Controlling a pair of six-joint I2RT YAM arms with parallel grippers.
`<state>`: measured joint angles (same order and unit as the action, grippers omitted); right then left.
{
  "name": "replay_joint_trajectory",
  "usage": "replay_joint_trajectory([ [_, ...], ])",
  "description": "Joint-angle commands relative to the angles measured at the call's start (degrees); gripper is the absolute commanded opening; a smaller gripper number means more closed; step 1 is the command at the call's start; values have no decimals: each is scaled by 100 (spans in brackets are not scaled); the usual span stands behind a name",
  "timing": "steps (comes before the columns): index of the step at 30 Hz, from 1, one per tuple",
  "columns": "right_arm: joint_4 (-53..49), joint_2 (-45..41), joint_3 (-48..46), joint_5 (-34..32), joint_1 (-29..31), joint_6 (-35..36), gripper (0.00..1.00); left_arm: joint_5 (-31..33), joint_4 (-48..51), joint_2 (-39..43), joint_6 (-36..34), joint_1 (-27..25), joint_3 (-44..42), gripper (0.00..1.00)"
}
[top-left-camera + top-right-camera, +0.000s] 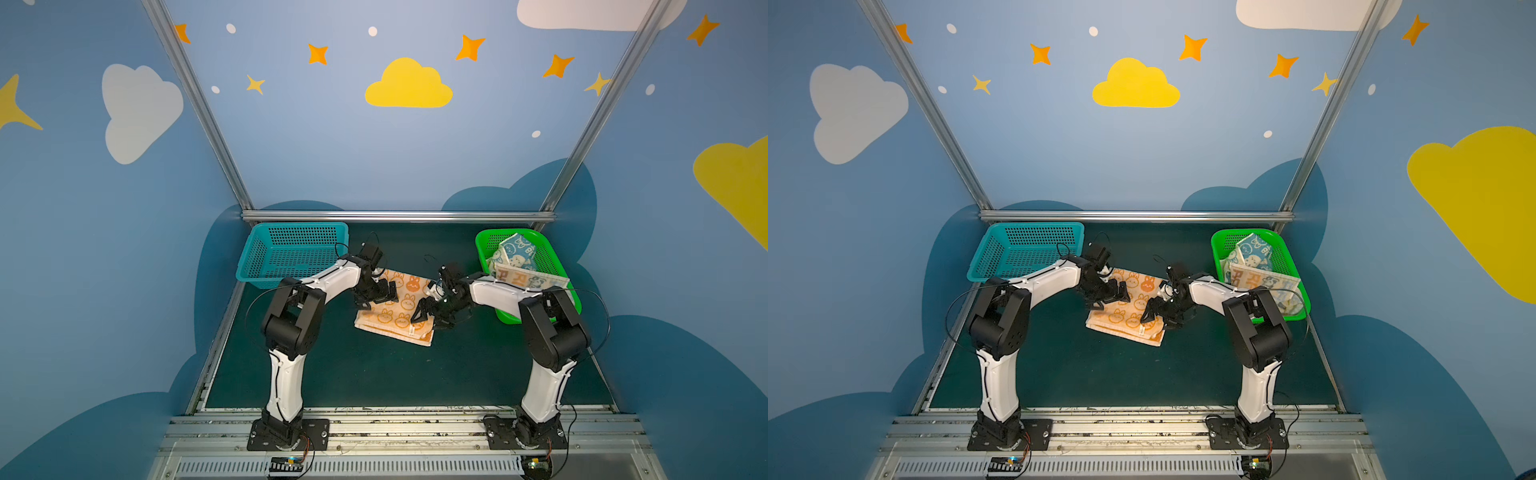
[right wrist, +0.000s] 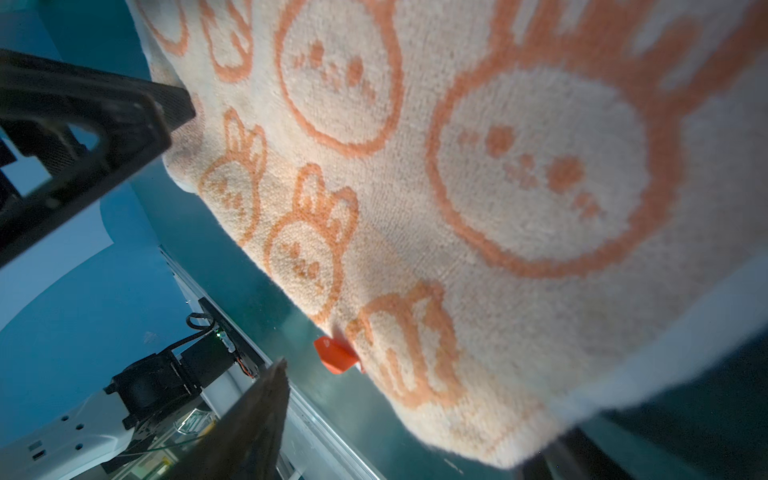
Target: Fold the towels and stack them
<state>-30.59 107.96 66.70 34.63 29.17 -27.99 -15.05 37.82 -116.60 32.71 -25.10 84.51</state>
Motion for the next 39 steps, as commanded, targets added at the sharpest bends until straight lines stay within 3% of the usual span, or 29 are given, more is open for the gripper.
replay_joint_trajectory([
  [1, 65, -264, -139, 200, 36, 153, 75, -59, -65, -145, 34, -1, -58, 100],
  [14, 252, -1049, -793, 538, 89, 374, 62, 81, -161, -237, 50, 31, -269, 100],
  [18, -349, -963, -633, -88, 56, 459, 61, 103, -165, -241, 47, 32, -307, 100],
  [20, -740, -859, -442, -608, 16, 409, 63, 83, -165, -233, 51, 22, -313, 100],
  [23, -817, -896, -295, -707, 40, 294, 70, 82, -140, -188, 39, 18, -296, 100],
  [28, -514, -1087, -123, -407, 117, 9, 78, 57, 72, 115, 30, 16, -139, 100],
  [31, -176, -800, 0, 18, 132, -174, 80, -7, 209, 409, 45, 40, 45, 99],
  [34, 18, -465, 204, 40, 109, -242, 80, -140, 217, 654, 127, 75, 66, 100],
  [39, 147, 170, 678, 197, -96, -299, 81, -291, -113, 977, 355, 102, -548, 100],
])
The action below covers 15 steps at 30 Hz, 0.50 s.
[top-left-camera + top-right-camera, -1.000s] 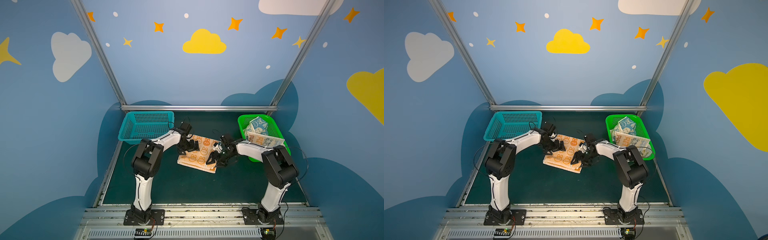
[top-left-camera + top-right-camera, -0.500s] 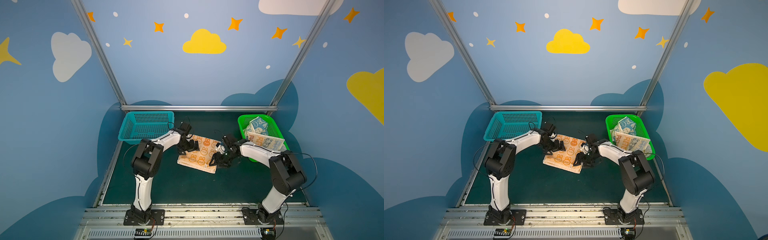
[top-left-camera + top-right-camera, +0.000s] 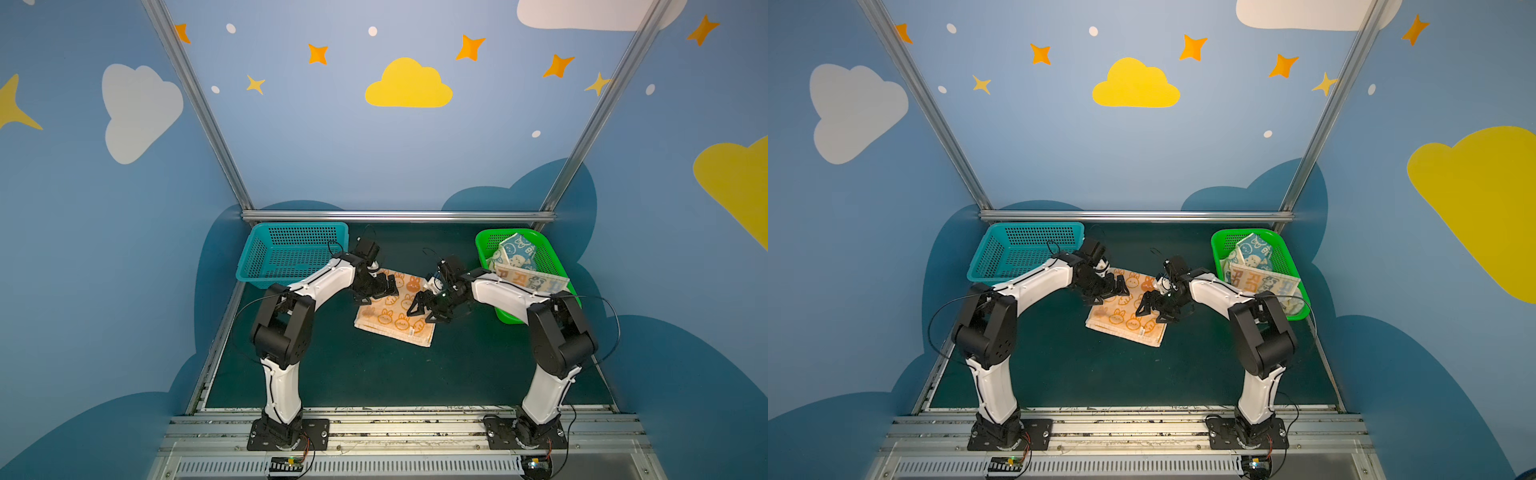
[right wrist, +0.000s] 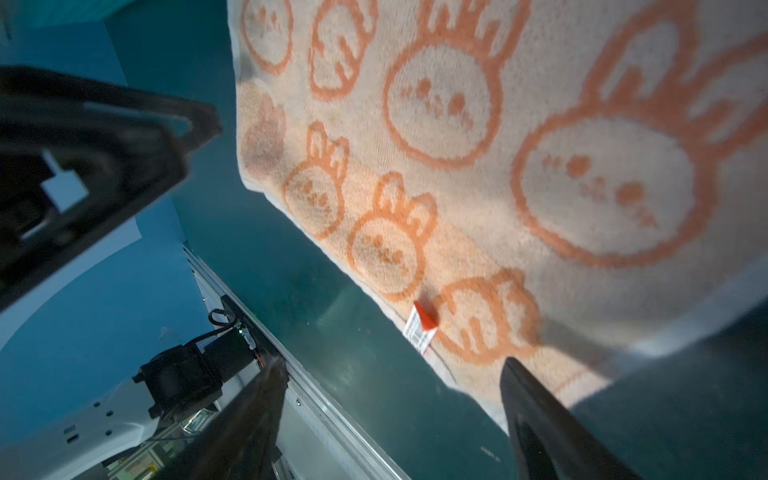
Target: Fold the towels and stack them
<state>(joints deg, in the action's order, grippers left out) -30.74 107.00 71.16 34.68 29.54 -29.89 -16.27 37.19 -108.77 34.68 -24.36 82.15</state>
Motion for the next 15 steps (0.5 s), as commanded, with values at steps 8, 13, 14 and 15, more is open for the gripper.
replay_joint_trajectory([
  [8, -34, 881, 553, 166, -410, -4, 82, -353, -670, 254, 408, -49, -1288, 100],
  [13, -264, 1015, 545, 42, -630, 177, 82, -322, -862, 282, 533, -173, -1613, 99],
  [14, -342, 1059, 581, 9, -657, 253, 82, -345, -931, 303, 582, -207, -1689, 100],
  [15, -447, 1100, 624, -37, -689, 326, 82, -351, -974, 316, 632, -254, -1763, 100],
])
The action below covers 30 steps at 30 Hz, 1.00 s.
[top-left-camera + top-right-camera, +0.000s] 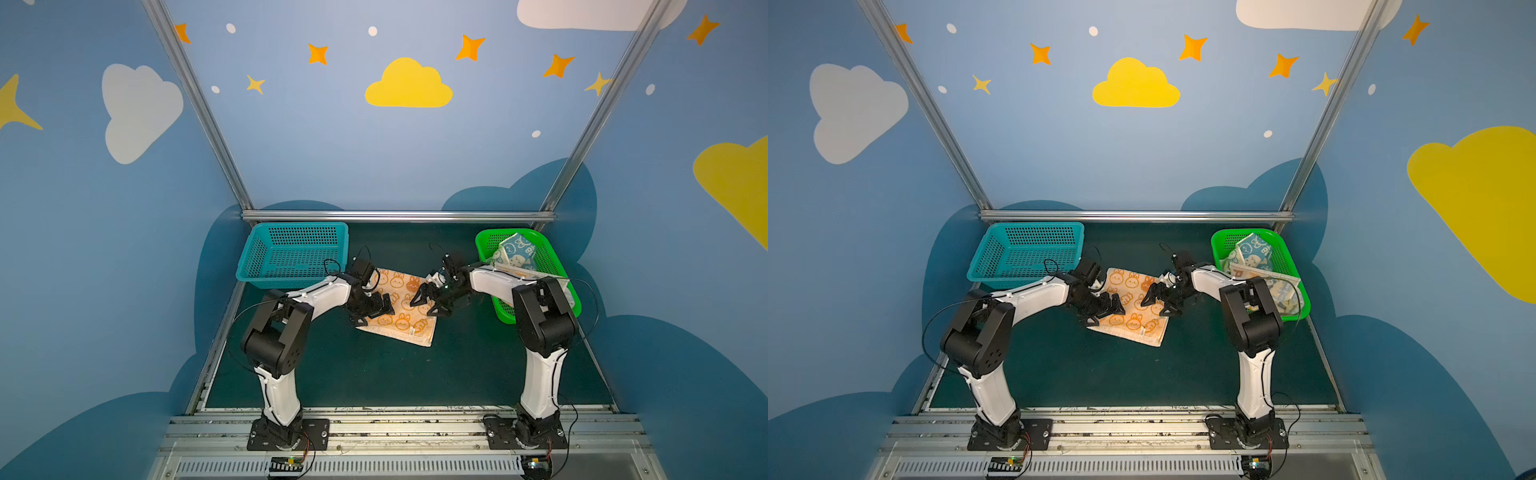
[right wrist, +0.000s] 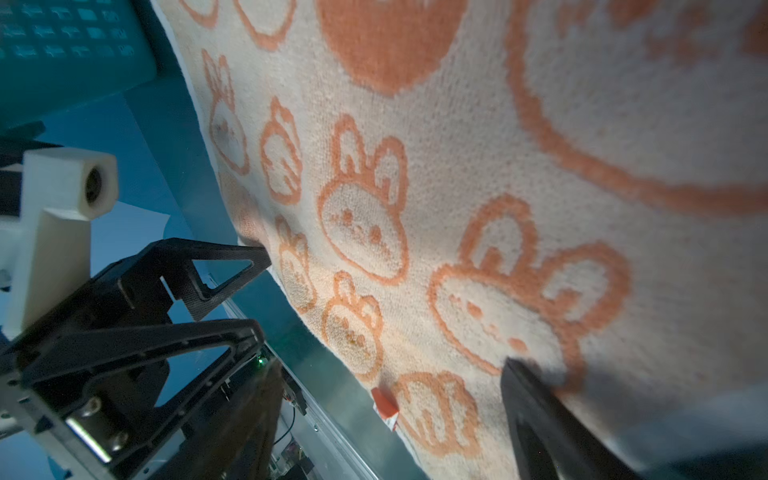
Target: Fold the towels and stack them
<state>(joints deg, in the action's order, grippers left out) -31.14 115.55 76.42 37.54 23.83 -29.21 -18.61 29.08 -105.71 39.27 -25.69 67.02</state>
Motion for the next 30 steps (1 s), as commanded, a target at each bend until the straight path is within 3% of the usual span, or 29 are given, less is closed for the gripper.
replay_joint_trajectory([
  [1, -502, 277, 149, -391, -137, 314, 83, -117, -186, 37, 214, -171, -305, 100],
  [10, -1795, -111, 1252, -867, -304, 976, 84, 8, -64, 645, 567, -727, -216, 99],
  [16, -2430, 237, 2444, -1181, -643, 1141, 86, 885, 587, 854, -68, -594, 642, 100],
  [20, -2839, 892, 3331, -1513, -705, 1423, 86, 1340, 584, 443, -523, -332, 1193, 100],
  [24, -2709, 1221, 3730, -1047, -696, 1357, 85, 983, 869, -255, -726, -2, 2095, 100],
  [30, -2239, 1695, 4072, -174, -618, 808, 86, 251, 151, -1264, -544, 298, 2769, 100],
])
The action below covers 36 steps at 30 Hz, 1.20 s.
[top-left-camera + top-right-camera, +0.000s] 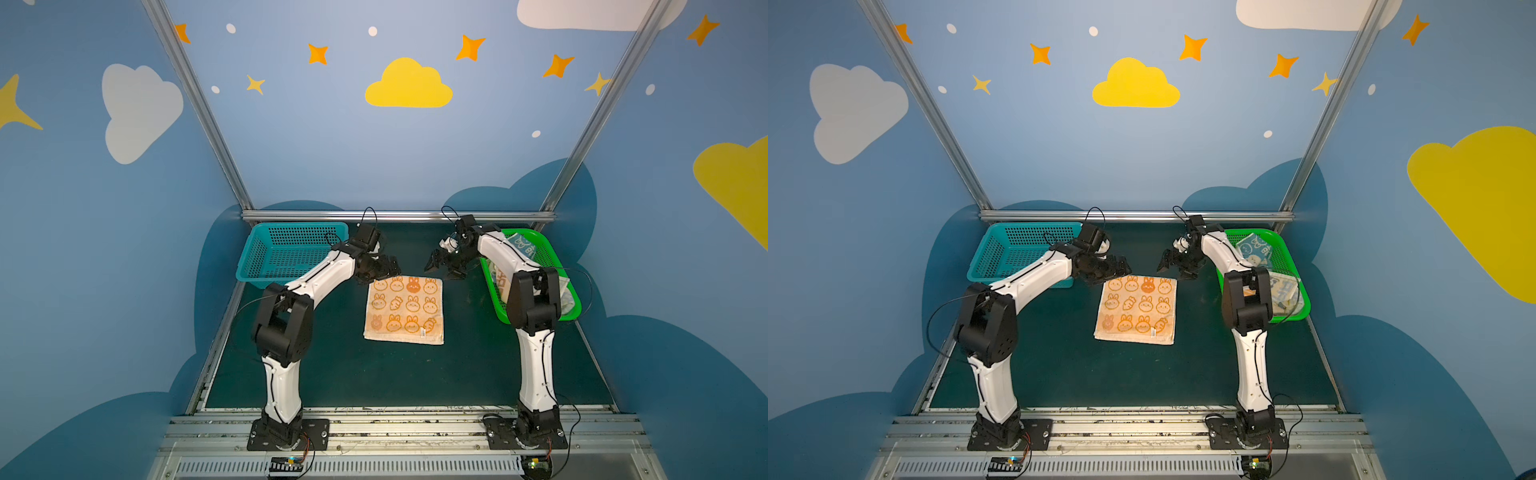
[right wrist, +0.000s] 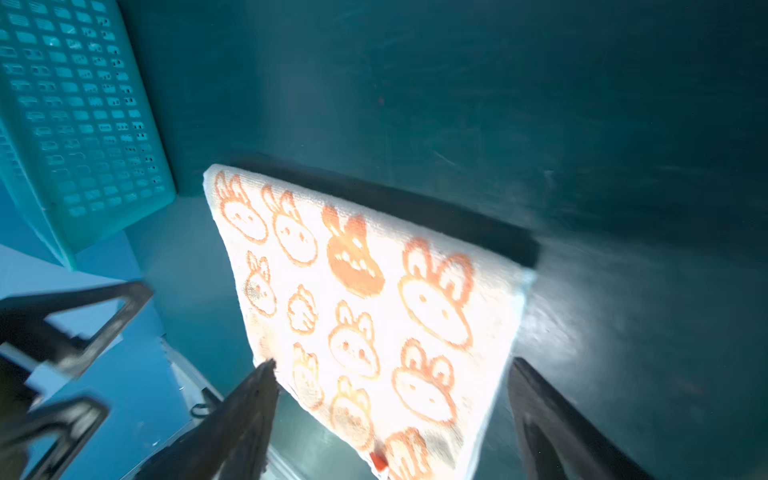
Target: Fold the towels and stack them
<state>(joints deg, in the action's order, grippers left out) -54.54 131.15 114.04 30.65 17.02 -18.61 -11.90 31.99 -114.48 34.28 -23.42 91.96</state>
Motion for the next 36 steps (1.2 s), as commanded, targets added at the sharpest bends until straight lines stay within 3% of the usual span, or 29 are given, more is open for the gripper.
replay_joint_trajectory([
  [1, 102, 263, 419, 600, 88, -314, 86, -458, -99, -594, -31, 86, 468, 100],
  [10, 84, 1014, 751, 679, -9, -429, 86, -538, 166, -1555, -139, 154, 1222, 100],
  [22, -74, 990, 596, 363, -237, -118, 86, -316, -86, -1275, -198, 20, 279, 100],
  [36, 414, 298, -998, 254, -164, 96, 86, -189, -597, -441, 169, -412, -1279, 100],
])
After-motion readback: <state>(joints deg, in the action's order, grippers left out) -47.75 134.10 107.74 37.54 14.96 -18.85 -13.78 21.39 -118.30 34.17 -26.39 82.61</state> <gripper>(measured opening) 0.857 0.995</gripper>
